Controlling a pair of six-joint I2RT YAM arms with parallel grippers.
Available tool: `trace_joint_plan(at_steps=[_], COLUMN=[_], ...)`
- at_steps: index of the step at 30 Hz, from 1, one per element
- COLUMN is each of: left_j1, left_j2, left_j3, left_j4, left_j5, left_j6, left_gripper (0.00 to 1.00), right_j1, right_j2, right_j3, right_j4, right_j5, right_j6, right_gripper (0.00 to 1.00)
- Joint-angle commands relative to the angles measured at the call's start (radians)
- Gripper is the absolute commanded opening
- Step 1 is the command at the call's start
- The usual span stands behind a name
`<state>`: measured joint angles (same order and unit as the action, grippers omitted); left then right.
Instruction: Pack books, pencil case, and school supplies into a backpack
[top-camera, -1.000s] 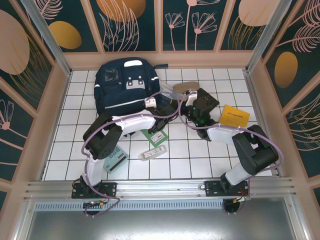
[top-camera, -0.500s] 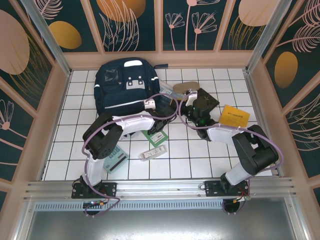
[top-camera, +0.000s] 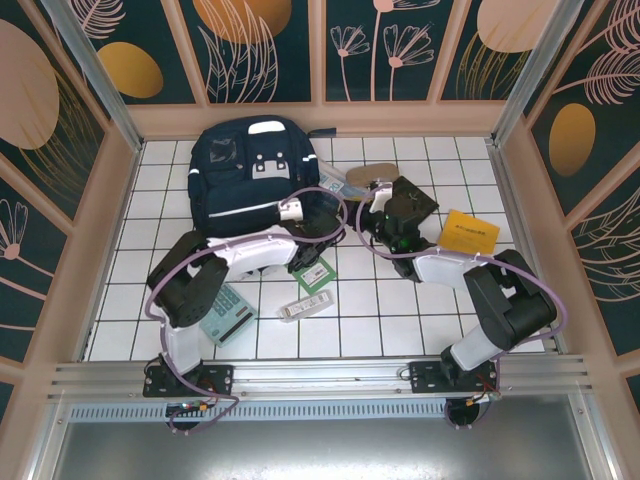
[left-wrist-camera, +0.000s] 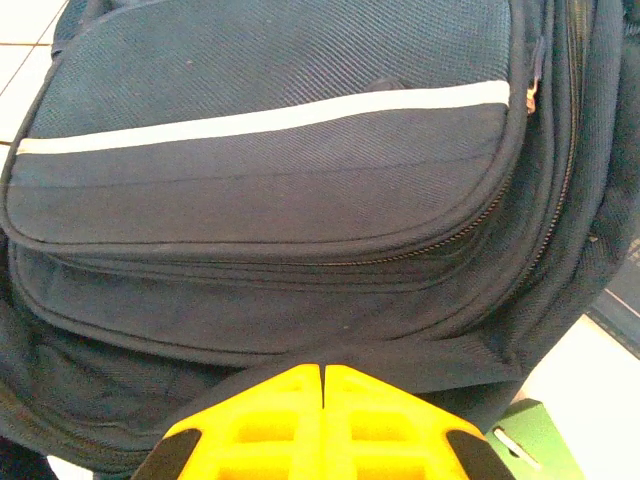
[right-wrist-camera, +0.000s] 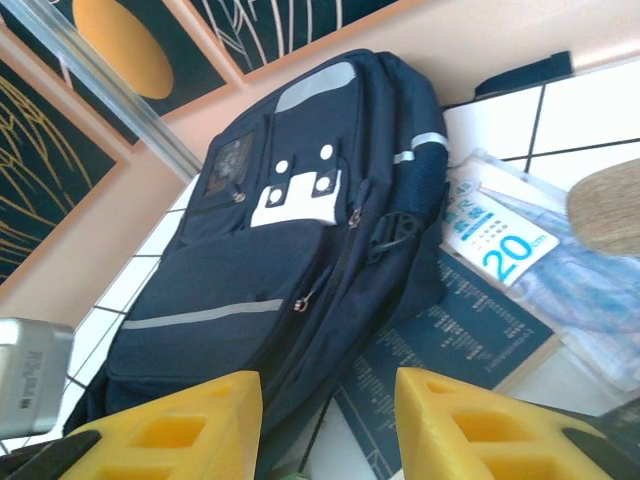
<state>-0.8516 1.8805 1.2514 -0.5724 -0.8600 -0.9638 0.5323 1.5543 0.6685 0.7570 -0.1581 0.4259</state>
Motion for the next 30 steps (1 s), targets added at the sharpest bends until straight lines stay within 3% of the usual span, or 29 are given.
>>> trace_joint_plan(at_steps=[1, 9, 20, 30], left_j1=[0.004, 0.003, 0.005, 0.006], left_j2=[-0.115, -0.335, -0.427, -0.457], left_j3=[-0.062, -0.244, -0.382, -0.468], left_j4=[0.013, 0.246, 0.388, 0.441], left_j5=[0.002, 0.051, 0.103, 0.129], left_j6=[-0.009, 0.074, 0.118, 0.111], left_gripper=[0.0, 0.0, 0.0, 0.0], right_j1=[0.045, 0.13, 0.176, 0.235], right_j2=[0.046, 0.214, 0.378, 0.405], right_j3=[0.073, 0.246, 0.41, 0.404], right_j4=[-0.023, -0.138, -0.245, -0.324], right_j5=[-0.04, -0.066, -0.109, 0.032], right_j6=[0.013, 0.153, 0.309, 0.405], right_gripper=[0.4, 0.43, 0.43, 0.46])
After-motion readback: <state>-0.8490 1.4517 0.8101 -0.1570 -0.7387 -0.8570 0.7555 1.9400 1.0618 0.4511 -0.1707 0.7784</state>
